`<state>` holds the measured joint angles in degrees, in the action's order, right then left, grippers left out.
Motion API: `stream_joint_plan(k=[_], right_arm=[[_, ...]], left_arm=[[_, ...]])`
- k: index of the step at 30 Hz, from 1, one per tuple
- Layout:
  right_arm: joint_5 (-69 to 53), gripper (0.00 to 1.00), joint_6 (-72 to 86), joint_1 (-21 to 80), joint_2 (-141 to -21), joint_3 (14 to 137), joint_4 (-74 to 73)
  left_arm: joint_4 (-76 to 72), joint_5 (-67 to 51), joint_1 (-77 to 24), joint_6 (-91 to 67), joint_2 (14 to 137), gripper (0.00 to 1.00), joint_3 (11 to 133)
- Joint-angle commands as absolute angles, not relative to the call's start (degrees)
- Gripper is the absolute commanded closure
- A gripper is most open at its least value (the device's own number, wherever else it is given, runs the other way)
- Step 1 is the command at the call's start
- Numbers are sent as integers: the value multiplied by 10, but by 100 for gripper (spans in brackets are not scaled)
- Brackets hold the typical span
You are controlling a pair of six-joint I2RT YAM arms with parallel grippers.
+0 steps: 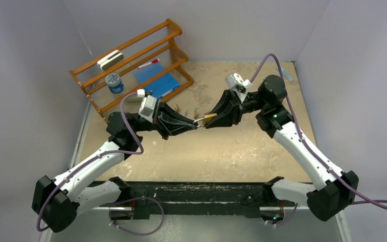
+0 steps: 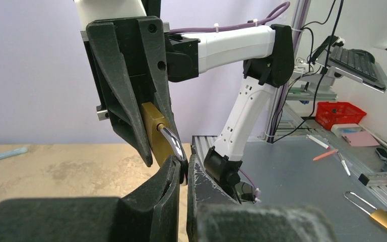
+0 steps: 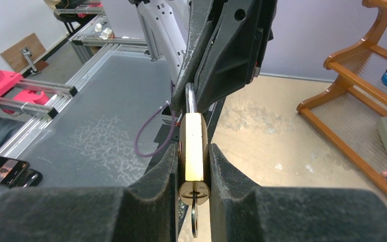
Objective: Lock with the key
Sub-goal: Lock the lock.
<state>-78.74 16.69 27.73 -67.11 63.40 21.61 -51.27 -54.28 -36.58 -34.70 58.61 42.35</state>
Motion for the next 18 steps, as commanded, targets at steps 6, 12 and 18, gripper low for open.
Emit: stream_joint_plan(k=[6,12,18], right_arm=[[-704,100,190,316,-685,645,280],[-691,100,193,330,-687,646,289],[-680,100,207,349,-703,649,319]], left_arm=[[-548,-520,-395,-332,635,100,435],[-559,-502,-403,-313,650,100,427],[-594,-493,-425,-316,699,100,428]])
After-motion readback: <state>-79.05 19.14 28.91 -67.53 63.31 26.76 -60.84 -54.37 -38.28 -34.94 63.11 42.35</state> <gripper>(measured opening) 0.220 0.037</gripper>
